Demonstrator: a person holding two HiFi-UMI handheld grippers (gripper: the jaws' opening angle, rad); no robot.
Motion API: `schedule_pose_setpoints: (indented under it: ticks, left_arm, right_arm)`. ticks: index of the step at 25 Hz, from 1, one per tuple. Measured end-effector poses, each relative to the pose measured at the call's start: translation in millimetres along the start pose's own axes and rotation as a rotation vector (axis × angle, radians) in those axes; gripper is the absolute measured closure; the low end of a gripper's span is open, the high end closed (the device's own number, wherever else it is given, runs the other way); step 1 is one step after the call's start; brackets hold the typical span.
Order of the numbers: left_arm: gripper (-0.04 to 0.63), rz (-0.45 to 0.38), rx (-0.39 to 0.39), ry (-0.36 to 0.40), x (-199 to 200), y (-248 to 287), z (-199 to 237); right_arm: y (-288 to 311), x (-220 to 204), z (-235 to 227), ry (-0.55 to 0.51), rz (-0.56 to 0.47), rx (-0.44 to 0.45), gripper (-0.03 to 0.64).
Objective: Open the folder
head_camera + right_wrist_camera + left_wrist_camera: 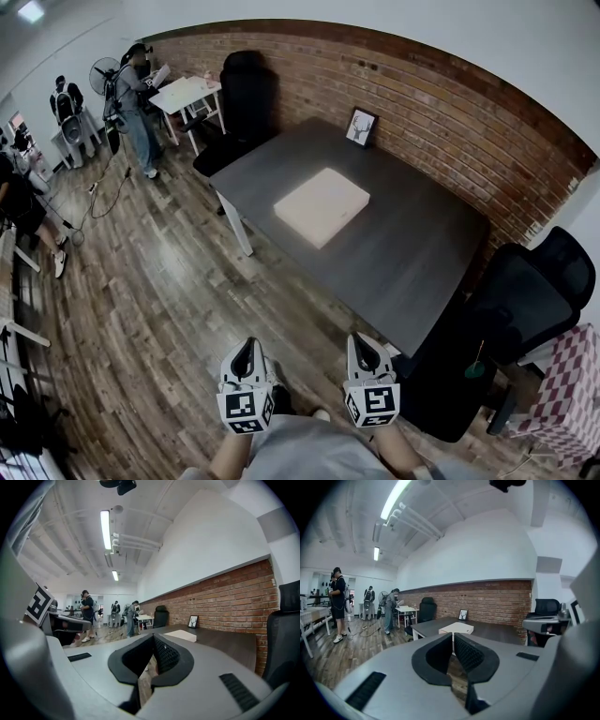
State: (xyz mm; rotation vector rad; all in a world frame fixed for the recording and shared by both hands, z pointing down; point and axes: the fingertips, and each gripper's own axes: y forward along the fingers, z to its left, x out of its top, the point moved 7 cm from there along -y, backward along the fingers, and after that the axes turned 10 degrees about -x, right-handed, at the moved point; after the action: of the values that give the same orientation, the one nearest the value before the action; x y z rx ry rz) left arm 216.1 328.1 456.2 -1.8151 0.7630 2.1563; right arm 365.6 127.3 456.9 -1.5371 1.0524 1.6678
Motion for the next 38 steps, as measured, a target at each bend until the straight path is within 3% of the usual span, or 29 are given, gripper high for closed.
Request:
schedule_pose_setpoints:
  ticks: [6, 15, 27, 38]
  left_arm:
    - [0.583, -0.015, -0.012, -0.008, 6, 33, 29]
    - [0.583, -0.037, -0.042, -0.014, 34, 96, 112]
    - [0.583, -0.037, -0.106, 0.036, 71, 160, 240]
    - [0.583, -0.011, -0.145, -0.001, 66, 200, 267]
  right_arm:
    - [42, 1, 0, 0.001, 0.017, -0.034, 0.618]
    - [134, 27, 12, 0.001, 0.002, -0.144, 0.618]
    - [249, 51, 87, 0.032, 0.007, -0.218, 0.618]
    - [290, 49, 98, -0.001, 0.05, -0.243, 0.618]
